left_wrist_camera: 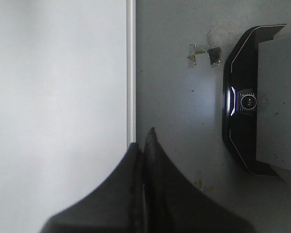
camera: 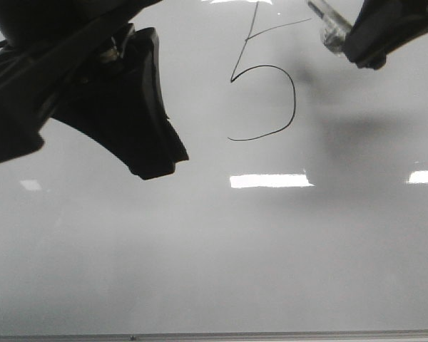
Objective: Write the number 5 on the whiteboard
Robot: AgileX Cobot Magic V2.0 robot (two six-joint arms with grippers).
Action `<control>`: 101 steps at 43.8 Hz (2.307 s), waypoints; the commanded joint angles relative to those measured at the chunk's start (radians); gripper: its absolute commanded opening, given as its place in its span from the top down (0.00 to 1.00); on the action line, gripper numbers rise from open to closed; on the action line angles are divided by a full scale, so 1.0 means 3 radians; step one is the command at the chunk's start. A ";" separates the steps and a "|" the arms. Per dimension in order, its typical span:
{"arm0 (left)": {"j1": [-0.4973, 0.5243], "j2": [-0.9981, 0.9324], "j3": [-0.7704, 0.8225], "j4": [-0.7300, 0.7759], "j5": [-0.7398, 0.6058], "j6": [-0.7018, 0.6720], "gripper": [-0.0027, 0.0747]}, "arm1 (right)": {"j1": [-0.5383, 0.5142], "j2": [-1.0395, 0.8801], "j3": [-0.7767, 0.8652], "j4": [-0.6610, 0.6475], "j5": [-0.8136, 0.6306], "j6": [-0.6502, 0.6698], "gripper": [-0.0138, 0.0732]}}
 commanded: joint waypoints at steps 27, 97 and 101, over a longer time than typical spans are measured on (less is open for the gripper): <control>-0.0021 -0.0525 -0.0492 -0.0124 0.0029 -0.0037 0.30 | 0.1130 -0.0988 0.1014 -0.0834 -0.0178 -0.0734 0.91; -0.0419 -0.0186 -0.0521 0.0256 -0.0101 -0.0009 0.82 | 0.1844 -0.0988 0.1011 -0.0828 -0.0408 -0.0734 0.91; -0.0419 -0.0186 -0.0521 0.0249 -0.0101 -0.0009 0.86 | 0.1844 -0.0988 0.1011 -0.0828 -0.0408 -0.0734 0.91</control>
